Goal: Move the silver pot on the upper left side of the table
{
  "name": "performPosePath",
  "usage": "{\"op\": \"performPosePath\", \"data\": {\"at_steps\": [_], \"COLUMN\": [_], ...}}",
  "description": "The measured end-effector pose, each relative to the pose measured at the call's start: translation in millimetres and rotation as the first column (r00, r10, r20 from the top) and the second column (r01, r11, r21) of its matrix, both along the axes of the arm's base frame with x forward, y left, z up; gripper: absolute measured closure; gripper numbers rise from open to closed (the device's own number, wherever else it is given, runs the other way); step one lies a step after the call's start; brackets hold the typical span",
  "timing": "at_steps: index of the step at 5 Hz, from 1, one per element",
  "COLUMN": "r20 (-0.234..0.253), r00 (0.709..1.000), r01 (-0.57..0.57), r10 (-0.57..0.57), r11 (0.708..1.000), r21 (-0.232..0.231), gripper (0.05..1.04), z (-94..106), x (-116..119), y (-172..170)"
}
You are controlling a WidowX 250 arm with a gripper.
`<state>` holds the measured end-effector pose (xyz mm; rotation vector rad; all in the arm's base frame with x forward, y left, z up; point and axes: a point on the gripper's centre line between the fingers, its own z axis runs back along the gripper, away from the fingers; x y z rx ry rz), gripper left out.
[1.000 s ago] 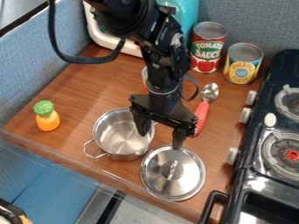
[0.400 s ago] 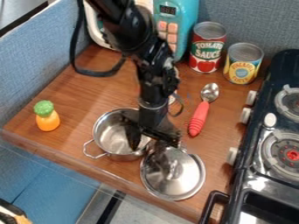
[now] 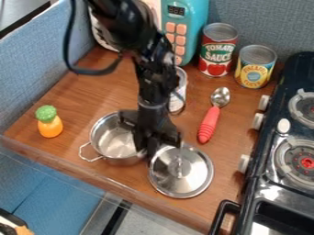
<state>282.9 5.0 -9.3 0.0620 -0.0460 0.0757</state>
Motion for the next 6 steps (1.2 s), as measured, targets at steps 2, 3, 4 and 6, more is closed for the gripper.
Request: {"op": "performPosePath", "data": {"at_steps": [2, 3, 4, 6], "r20": [0.049, 0.099, 0.155, 0.116], "r00": [0.997, 0.987, 0.971, 0.957], "r01": [-0.062, -0.123, -0.169, -0.259], "r10": [0.064, 0.129, 0.180, 0.264], "r11": [0.997, 0.990, 0.982, 0.964], "r21": [-0.046, -0.063, -0.082, -0.058], "gripper": [1.014, 1.014, 1.014, 1.014], "z": [42.2, 69.0, 85.0, 52.3], "x": [10, 32, 62, 95], "y": [16, 43, 71, 113]}}
